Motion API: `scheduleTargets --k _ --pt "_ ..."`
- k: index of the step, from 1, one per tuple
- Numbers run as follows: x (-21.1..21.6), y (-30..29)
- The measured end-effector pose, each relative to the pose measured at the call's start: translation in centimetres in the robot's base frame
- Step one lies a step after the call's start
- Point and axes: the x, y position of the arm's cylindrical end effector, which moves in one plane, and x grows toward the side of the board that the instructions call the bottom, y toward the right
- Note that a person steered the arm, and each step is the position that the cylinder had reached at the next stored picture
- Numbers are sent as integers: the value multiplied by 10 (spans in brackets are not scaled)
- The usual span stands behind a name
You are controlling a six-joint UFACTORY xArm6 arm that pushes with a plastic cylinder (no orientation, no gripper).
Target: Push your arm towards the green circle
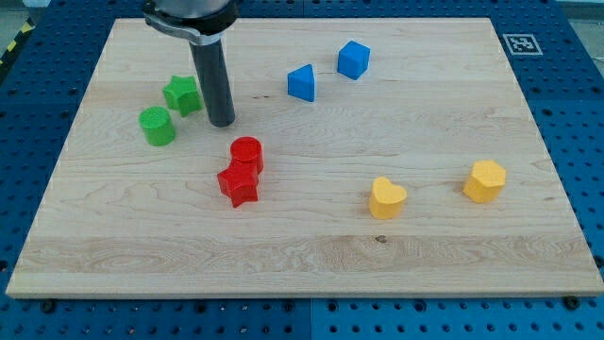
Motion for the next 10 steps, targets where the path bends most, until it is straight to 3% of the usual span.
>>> scheduleTargets --k 4,6,10 --pt "-9 -11" --pt "11 -1" --pt "11 -62"
